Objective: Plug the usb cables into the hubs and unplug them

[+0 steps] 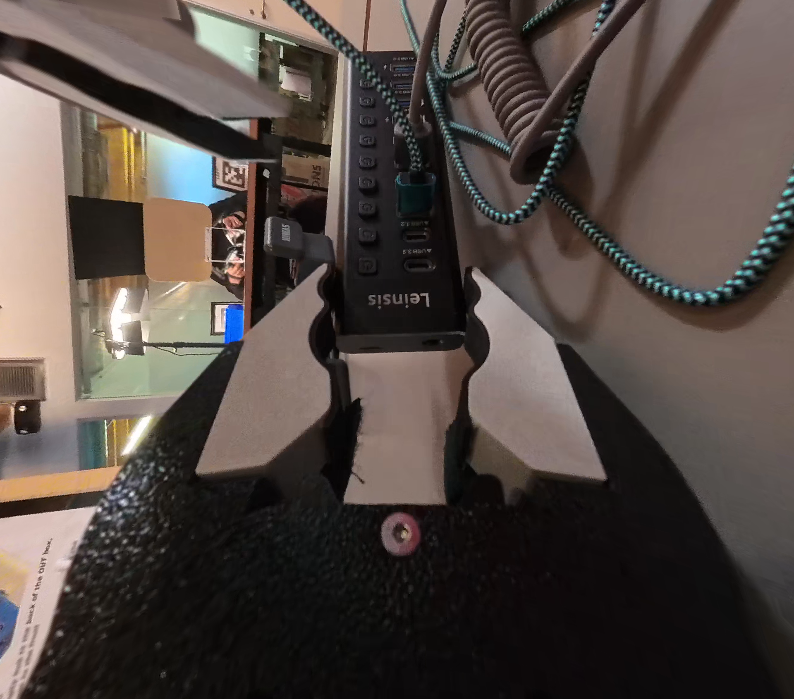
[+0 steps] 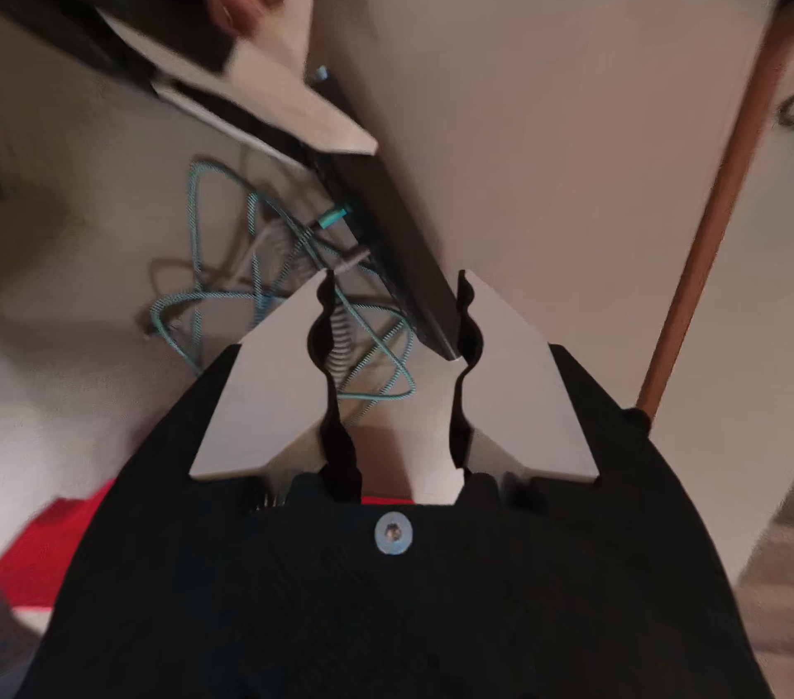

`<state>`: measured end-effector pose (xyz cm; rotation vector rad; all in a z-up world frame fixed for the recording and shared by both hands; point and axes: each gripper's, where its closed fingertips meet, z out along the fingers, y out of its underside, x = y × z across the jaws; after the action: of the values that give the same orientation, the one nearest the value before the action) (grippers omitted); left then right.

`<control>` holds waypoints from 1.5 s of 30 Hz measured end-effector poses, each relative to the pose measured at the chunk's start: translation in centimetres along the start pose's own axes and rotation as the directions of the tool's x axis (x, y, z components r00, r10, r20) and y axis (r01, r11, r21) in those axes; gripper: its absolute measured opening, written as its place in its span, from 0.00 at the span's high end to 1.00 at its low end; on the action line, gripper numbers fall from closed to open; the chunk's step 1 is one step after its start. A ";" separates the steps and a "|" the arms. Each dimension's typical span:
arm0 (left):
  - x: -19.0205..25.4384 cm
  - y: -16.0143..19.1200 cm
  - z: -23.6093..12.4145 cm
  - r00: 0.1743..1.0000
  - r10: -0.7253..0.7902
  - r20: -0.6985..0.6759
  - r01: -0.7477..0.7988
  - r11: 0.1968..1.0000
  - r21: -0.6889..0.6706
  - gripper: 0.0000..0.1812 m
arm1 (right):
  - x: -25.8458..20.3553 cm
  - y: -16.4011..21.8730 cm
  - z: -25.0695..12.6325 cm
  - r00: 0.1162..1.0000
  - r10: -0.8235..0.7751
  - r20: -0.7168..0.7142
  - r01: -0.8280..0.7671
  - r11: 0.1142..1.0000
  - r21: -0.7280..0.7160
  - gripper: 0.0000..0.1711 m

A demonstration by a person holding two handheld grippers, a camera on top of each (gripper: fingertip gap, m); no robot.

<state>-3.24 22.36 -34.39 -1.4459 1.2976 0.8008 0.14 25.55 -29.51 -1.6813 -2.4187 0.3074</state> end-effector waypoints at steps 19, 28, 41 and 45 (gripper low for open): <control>-6.6 0.4 -1.7 0.835 -0.516 0.192 0.487 0.854 0.181 0.41 | 0.4 2.5 -2.3 0.986 -0.080 -0.147 0.083 0.997 0.009 0.85; -5.1 1.1 -0.5 0.748 -0.661 0.056 0.647 0.745 0.163 0.46 | -0.9 3.4 -20.9 0.833 0.183 -0.522 0.093 0.884 0.458 0.85; -3.4 0.6 -0.1 0.773 -0.634 -0.017 0.630 0.766 0.129 0.50 | -3.3 3.3 -53.2 0.127 0.304 -0.944 0.193 0.926 0.325 0.85; -3.2 0.7 -0.1 0.779 -0.626 -0.023 0.624 0.772 0.120 0.51 | -4.4 6.3 -58.7 0.002 0.316 -0.949 0.107 0.943 0.315 0.85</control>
<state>-4.57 23.31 -31.60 -1.6263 0.7394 0.2747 22.74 27.49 25.15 -1.1343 -0.9781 -0.4354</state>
